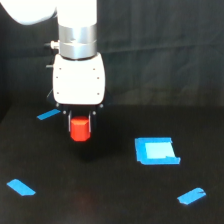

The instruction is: Pick up the red object from the table

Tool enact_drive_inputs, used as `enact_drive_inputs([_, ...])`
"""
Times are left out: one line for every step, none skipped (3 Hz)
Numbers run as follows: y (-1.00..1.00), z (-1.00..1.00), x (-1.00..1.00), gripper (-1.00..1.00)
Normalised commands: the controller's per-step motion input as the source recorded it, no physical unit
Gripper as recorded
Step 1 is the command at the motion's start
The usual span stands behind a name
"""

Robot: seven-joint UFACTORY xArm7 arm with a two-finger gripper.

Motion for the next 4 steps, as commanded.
enact_drive_inputs([0.09,0.84,0.16,-1.00])
enact_drive_inputs([0.09,0.71,0.18,-0.90])
enact_drive_inputs([0.00,0.41,0.03,-1.00])
enact_drive_inputs([0.02,0.14,-0.08,-0.94])
